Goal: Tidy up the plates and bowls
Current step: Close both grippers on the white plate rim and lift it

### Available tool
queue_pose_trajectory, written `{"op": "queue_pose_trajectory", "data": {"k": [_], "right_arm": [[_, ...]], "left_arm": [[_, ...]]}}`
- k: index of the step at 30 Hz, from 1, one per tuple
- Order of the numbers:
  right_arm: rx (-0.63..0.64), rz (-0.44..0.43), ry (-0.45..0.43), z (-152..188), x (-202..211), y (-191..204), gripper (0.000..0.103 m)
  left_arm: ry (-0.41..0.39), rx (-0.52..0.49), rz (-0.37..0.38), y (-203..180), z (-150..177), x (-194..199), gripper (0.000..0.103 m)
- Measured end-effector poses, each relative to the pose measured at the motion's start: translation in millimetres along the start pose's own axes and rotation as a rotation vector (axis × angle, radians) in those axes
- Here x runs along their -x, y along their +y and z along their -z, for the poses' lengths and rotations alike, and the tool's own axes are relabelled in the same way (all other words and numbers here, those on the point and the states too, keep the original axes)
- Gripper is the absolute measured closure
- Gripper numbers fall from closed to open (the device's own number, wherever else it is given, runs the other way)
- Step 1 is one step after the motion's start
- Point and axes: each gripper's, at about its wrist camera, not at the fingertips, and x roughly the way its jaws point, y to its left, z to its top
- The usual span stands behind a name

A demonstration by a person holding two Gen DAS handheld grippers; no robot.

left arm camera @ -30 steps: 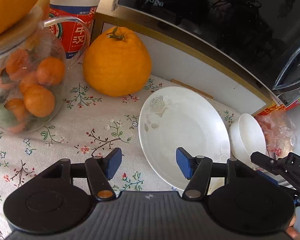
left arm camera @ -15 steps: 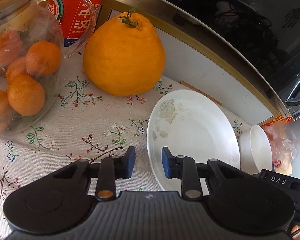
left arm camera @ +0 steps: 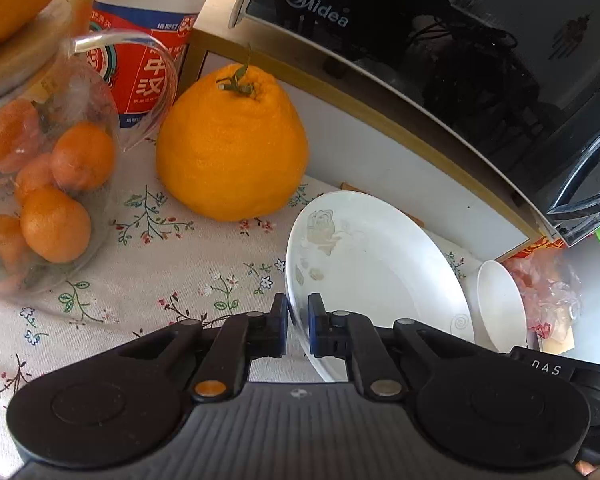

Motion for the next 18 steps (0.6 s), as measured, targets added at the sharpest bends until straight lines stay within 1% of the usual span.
{"op": "queue_pose_trajectory", "data": {"k": [5,9,11,14,18], "right_arm": [[-0.019,-0.025,-0.008,0.7,13.9,1.2,0.095],[-0.028,-0.038,-0.023,4.4,32.2,1.6,0.095],[-0.044,-0.051,-0.031,4.6,43.6,0.1,0.095],[-0.051,-0.078,-0.057,7.0,65.5,0.3,0.094],[-0.049,-0.113,-0.078,16.0,91.3,1.9,0.093]], "left_arm": [[-0.014,-0.005,0.028,-3.3,-3.5,20.6,0.095],[-0.025,-0.023,0.036,-10.6,-3.2,37.0,0.095],[-0.032,-0.038,0.044,-12.3,-1.1,49.0,0.095],[-0.043,-0.057,0.045,-19.9,0.0,56.8,0.095],[-0.064,-0.072,0.047,-24.4,4.7,81.5,0.095]]}}
